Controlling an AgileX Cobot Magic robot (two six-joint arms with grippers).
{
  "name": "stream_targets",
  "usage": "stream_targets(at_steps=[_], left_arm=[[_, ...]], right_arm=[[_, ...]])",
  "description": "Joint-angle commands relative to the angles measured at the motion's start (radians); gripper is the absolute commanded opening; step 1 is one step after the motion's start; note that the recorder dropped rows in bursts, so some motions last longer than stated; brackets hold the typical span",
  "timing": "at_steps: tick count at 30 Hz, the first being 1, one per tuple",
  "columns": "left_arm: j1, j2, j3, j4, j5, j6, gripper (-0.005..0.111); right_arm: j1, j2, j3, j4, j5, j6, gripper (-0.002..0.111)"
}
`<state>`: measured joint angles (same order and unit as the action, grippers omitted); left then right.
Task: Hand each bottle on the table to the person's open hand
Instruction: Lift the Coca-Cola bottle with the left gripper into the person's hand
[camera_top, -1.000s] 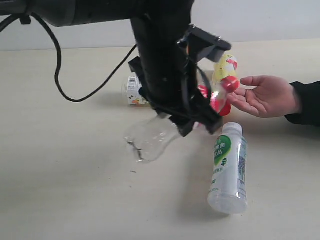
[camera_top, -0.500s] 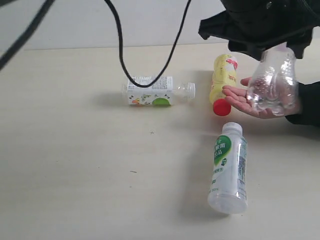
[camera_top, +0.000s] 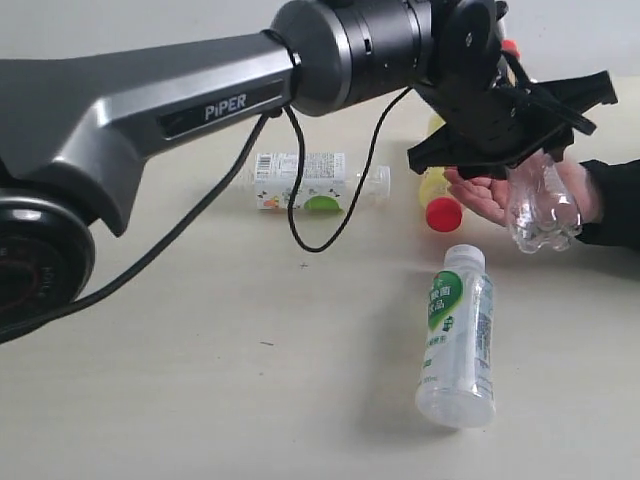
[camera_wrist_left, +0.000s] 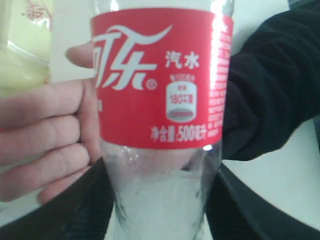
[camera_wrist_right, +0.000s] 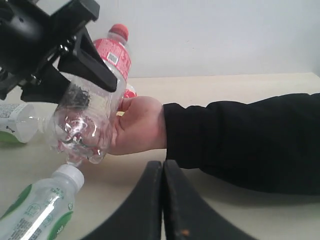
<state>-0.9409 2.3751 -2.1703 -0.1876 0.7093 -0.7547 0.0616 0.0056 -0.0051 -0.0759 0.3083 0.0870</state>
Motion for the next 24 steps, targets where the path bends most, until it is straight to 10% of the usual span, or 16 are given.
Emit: stream_targets(at_steps=[1,9,24], left_arm=[[0.011,0.038,-0.008,-0.010,-0.023,-0.013,0.000],[0.020,0.056,-0.008,-0.014,-0.063,-0.016,0.004],[0.022,0.056,-0.008,-0.035,-0.047,-0.009,0.081]], right_arm=[[-0.005,-0.006,0.005,-0.002,-0.006,-0.005,0.000],[-0.005,-0.006,0.005,-0.002,-0.006,-0.005,0.000],[-0.005,-0.006,0.005,-0.002,-0.006,-0.005,0.000]])
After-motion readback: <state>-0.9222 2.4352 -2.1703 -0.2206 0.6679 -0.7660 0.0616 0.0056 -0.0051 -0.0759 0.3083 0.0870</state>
